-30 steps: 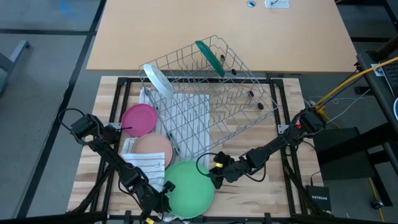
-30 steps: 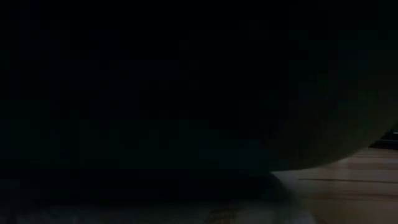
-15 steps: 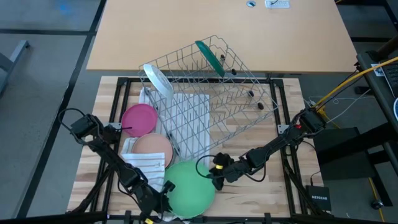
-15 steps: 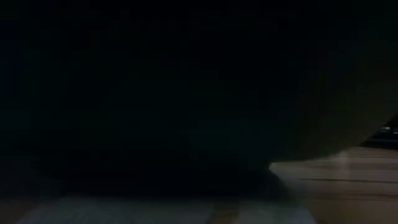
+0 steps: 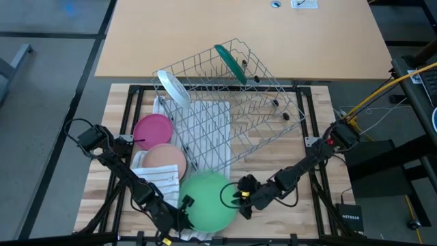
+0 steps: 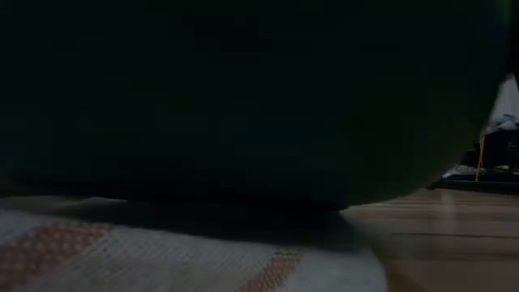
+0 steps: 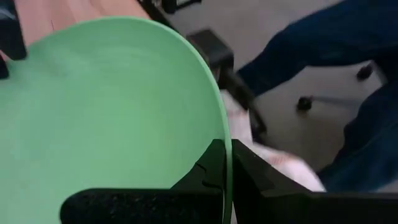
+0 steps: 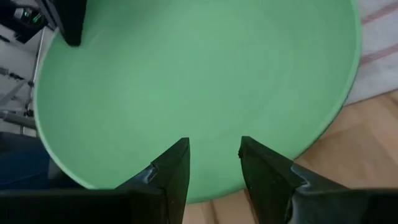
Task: Sort dishes
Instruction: Put the light green plate in the dish rack
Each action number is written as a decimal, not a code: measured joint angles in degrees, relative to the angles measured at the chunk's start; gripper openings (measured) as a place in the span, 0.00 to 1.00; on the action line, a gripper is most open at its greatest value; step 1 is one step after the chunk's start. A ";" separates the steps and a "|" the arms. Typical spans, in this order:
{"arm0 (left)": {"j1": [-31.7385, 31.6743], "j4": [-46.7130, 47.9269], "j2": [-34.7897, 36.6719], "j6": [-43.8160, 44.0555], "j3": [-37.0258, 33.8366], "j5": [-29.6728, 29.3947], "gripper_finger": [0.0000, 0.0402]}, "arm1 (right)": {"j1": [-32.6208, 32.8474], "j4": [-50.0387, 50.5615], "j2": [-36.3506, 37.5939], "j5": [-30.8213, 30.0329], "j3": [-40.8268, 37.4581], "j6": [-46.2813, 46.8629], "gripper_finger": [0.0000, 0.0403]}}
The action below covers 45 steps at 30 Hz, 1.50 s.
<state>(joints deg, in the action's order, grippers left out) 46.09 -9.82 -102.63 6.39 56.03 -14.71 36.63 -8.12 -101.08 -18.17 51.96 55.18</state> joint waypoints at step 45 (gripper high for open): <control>-0.14 -27.25 0.02 -2.23 2.78 -4.42 0.00 | 20.74 39.25 -0.02 -25.93 36.91 -22.61 0.36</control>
<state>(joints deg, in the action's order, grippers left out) 45.94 -37.07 -102.61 4.16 58.81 -19.12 57.37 31.13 -101.10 -44.10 88.88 32.58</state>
